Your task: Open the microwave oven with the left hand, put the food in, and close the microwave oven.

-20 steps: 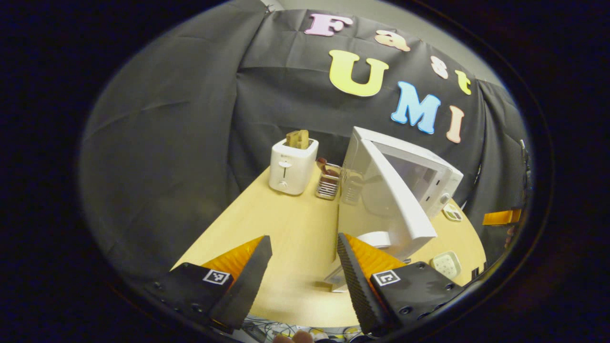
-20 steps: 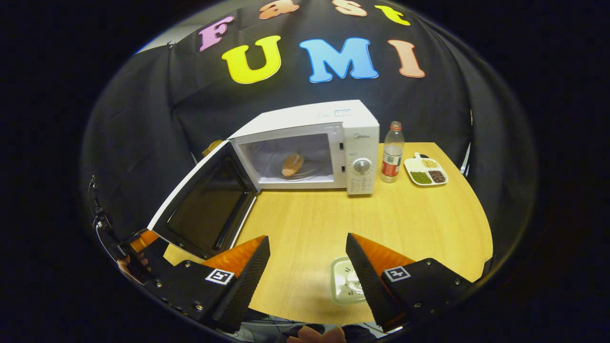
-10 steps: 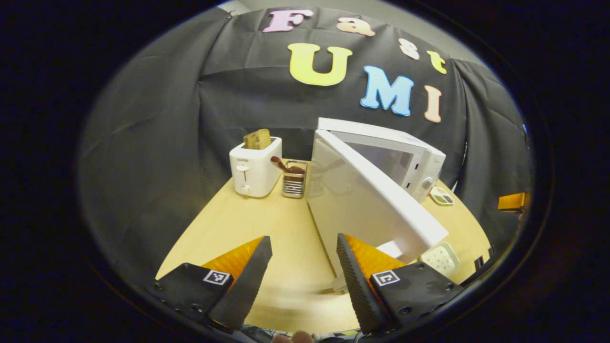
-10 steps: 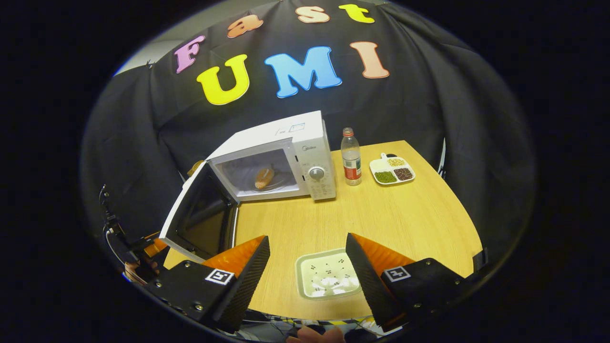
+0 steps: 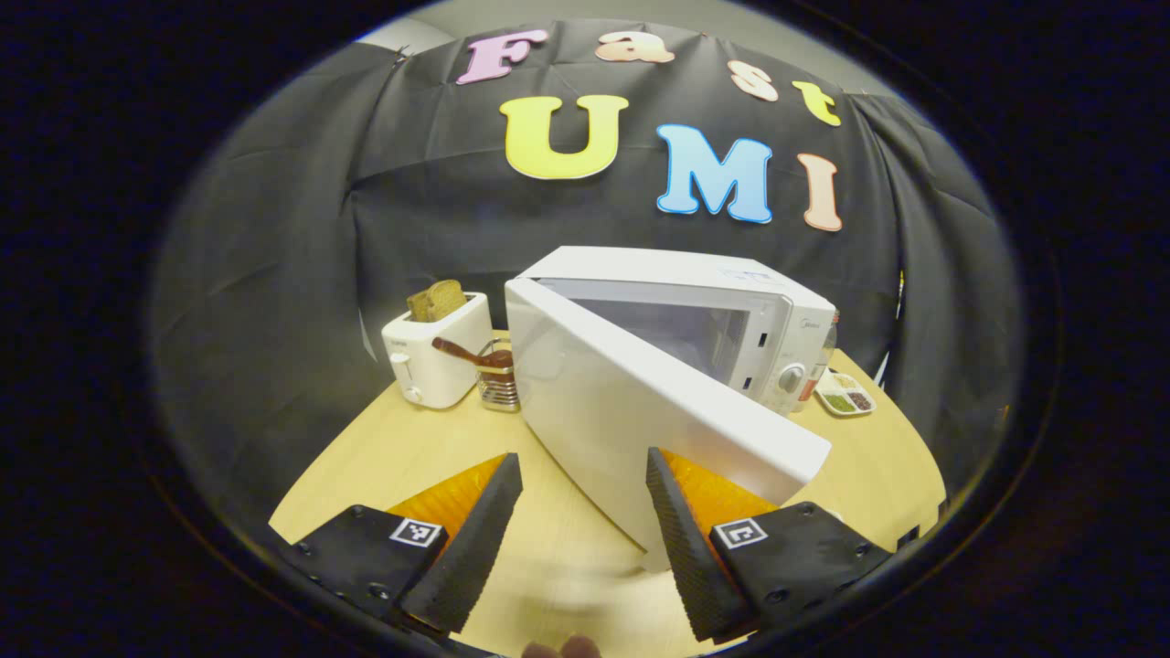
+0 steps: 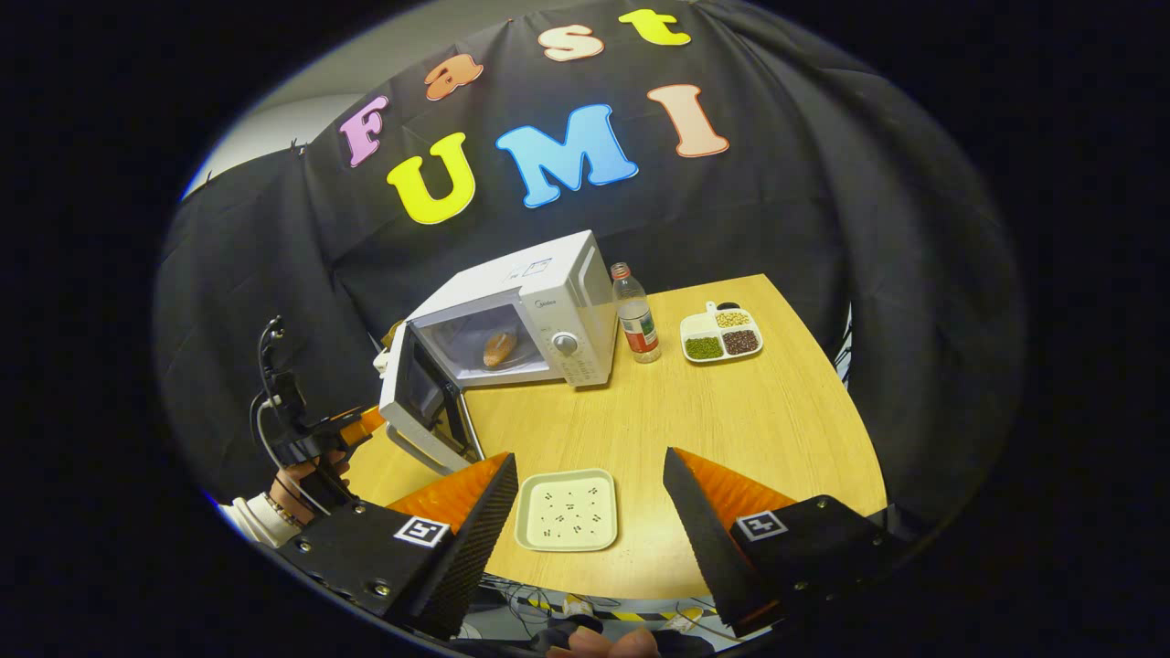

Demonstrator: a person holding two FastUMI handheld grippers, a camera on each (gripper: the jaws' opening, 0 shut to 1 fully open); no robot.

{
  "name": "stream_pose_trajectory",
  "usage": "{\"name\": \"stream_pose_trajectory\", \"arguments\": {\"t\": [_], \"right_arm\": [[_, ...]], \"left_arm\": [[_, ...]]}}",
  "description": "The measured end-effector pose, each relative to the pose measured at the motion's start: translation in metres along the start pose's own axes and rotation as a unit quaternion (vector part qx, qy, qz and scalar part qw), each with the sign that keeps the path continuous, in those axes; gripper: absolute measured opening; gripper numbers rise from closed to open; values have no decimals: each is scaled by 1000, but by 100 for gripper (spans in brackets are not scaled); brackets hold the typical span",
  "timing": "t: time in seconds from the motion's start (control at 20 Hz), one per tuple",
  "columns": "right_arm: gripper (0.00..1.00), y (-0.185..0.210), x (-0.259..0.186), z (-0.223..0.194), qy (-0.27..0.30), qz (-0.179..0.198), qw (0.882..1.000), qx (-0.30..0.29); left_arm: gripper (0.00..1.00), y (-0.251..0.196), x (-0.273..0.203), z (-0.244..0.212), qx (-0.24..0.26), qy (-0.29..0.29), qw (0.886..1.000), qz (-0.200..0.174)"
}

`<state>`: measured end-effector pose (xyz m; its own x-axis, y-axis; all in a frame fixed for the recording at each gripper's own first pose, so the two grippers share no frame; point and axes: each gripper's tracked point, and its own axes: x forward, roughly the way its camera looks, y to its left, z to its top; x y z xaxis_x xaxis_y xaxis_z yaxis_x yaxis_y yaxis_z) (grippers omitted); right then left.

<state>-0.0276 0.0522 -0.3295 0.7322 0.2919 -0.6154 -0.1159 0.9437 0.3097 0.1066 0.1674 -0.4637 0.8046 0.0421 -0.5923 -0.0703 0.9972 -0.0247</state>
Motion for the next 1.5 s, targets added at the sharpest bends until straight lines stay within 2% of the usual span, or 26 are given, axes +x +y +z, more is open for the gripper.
{"name": "stream_pose_trajectory", "arguments": {"t": [0.2, 0.25, 0.35, 0.45, 0.75, 0.85, 1.0, 1.1, 1.3, 1.35, 1.4, 1.45, 1.5], "right_arm": [[98, -27, -25, 10, -12, 1, 1000, -7], [98, -33, -32, 12, -16, -3, 1000, -8], [98, -47, -41, 13, -21, -14, 1000, -10], [98, -53, -49, 14, -19, -22, 1000, -11], [98, -72, -40, 35, -28, -63, 998, -4], [98, -67, -28, 44, -28, -72, 997, 3], [98, -52, -7, 56, -30, -83, 996, 5], [98, -41, 9, 60, -28, -91, 995, -1], [98, -20, 34, 59, -22, -101, 995, 2], [98, -17, 39, 57, -19, -105, 994, -1], [98, -15, 43, 55, -16, -109, 994, -1], [98, -13, 45, 52, -13, -113, 994, 3], [98, -10, 47, 50, -11, -116, 993, 5]], "left_arm": [[93, -36, 18, 6, 21, 1, 1000, 8], [96, -45, 25, 7, 30, 3, 1000, 7], [92, -64, 41, 4, 43, 14, 999, -1], [93, -85, 55, 7, 54, 16, 998, -8], [88, -128, 94, 30, 89, -10, 995, -32], [89, -133, 108, 44, 97, -23, 994, -42], [92, -133, 129, 61, 79, -32, 995, -58], [87, -132, 142, 70, 69, -37, 994, -72], [91, -132, 164, 83, 95, -50, 990, -87], [94, -129, 164, 85, 93, -51, 991, -85], [91, -129, 164, 84, 84, -55, 991, -91], [96, -128, 166, 84, 76, -62, 991, -96], [92, -124, 167, 83, 70, -61, 991, -92]]}}
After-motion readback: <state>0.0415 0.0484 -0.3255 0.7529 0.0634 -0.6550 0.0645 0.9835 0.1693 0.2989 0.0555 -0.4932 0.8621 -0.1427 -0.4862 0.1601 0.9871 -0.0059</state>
